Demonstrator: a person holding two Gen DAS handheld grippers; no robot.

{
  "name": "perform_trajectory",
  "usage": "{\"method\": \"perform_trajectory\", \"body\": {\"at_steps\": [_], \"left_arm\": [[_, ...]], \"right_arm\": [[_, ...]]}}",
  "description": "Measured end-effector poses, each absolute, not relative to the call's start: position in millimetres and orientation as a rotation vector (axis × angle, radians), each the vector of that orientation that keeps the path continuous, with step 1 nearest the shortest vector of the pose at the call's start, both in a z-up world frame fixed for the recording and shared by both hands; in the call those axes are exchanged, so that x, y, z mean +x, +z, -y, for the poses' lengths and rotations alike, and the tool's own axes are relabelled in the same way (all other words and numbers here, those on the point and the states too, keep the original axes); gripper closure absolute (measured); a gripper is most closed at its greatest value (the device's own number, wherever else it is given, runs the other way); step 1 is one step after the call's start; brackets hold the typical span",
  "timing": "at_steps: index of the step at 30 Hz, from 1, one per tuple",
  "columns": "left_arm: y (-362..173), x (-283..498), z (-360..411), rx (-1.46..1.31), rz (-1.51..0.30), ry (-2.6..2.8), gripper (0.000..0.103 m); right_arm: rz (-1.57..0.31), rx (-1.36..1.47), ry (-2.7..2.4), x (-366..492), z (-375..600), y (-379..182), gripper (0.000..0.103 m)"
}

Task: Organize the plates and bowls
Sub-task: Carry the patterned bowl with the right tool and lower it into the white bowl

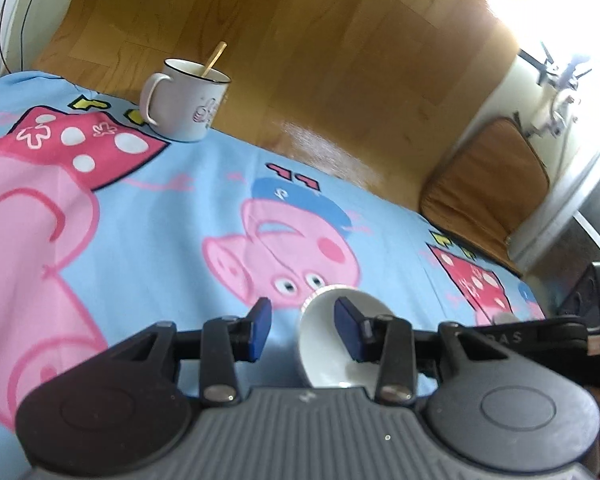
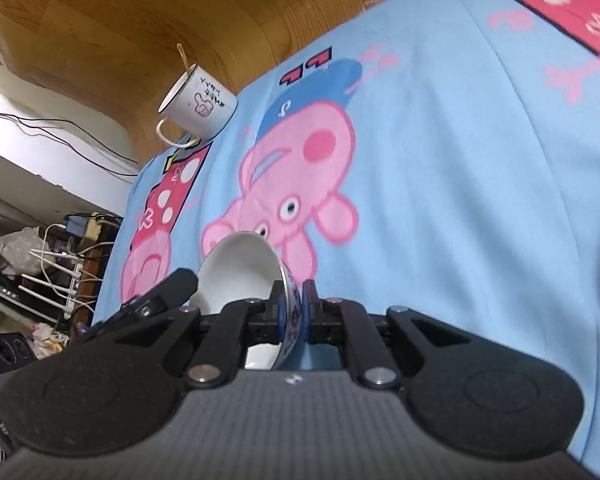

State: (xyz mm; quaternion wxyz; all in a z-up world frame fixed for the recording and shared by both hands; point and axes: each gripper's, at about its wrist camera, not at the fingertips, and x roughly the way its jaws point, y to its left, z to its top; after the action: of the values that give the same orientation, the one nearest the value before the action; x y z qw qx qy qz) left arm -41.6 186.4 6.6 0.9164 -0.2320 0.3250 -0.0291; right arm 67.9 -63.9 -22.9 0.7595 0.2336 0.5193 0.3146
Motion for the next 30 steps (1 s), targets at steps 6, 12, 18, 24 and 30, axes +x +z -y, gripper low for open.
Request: {"method": "perform_trajectory", "body": {"at_steps": [6,12,18,24,30], "left_arm": [[-2,-45,-173,-0.442,-0.735,-0.061,0.070],[-13,-42,-175,-0.494,-0.787,-0.057,0.086],[-7,-43,-170,-0.480,-0.783,-0.038,0.091],[24,-29,-145,-0.423,-0.731,-0.089,0.091],[38,13,-83,-0.341,-0.742,-0.236,0.091]], "right_arm": [[-0.971,0.409,0.687,44,63,-7,0.089],[-0.913,0.369,0.685,37,67,-9,0.089],[-0.887,0.341,0.713,32,68,-9,0.095],[-0.740,0.302,0.687,23,89,8,0.096],[-0.603,0.305,0.534,15,145,21,0.096]]}}
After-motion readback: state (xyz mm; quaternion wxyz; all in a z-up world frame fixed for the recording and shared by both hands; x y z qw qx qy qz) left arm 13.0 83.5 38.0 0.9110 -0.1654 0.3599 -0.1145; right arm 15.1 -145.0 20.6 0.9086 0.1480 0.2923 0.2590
